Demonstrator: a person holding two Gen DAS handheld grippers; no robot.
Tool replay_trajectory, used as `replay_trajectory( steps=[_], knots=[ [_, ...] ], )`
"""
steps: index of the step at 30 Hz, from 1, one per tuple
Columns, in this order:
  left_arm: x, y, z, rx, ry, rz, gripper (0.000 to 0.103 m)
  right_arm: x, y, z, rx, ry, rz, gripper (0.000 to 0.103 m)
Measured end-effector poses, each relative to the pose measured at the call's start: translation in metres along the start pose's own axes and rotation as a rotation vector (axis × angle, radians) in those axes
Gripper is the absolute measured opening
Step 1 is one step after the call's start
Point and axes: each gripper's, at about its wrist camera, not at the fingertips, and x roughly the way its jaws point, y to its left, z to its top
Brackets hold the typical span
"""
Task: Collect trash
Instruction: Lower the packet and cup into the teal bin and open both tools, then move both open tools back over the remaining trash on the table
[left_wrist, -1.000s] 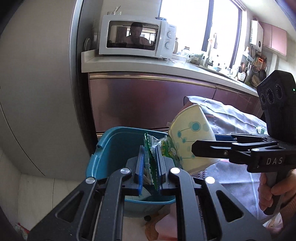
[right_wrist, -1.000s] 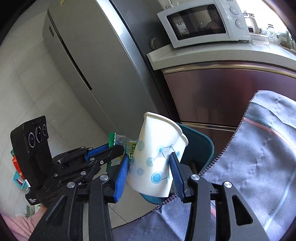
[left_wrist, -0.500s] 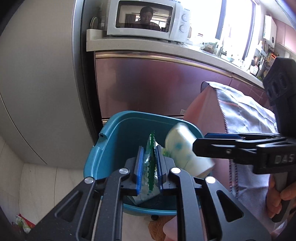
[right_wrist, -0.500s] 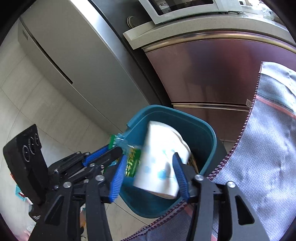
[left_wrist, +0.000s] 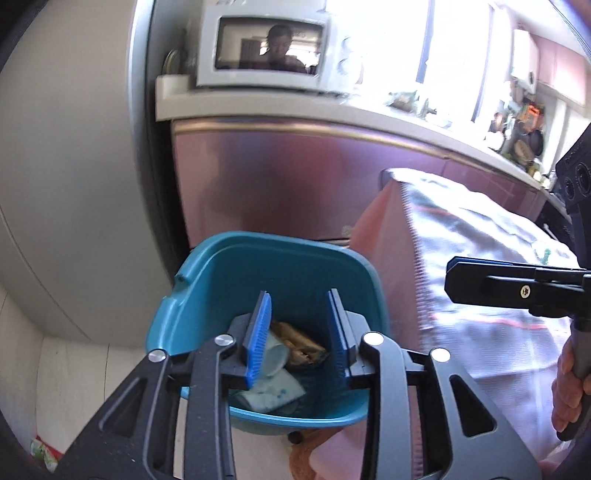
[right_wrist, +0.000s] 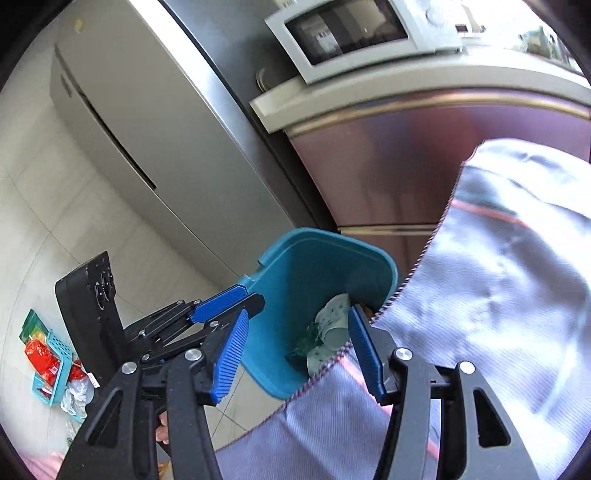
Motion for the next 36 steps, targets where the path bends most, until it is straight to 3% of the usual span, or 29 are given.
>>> replay_trajectory(
  steps=[7, 14, 24, 36],
  knots=[
    [-0.038, -0.047, 0.007, 0.073, -0.098, -0.113, 0.041, -0.067, 0.004, -0.016, -0.043, -0.108, -0.002, 0.058],
    [-0.061, -0.103, 0.005, 0.142, -0.132, -0.263, 0.046, -0.130, -0.002, -0.031, -0.072, -0.222, -0.080, 0.059],
    [-0.061, -0.202, -0.017, 0.259, -0.061, -0.478, 0.048, -0.225, -0.049, -0.074, 0.015, -0.346, -0.279, 0.060],
    [-0.057, -0.299, -0.050, 0.393, 0.053, -0.679, 0.049, -0.319, -0.132, -0.156, 0.291, -0.466, -0.518, 0.060]
  ],
)
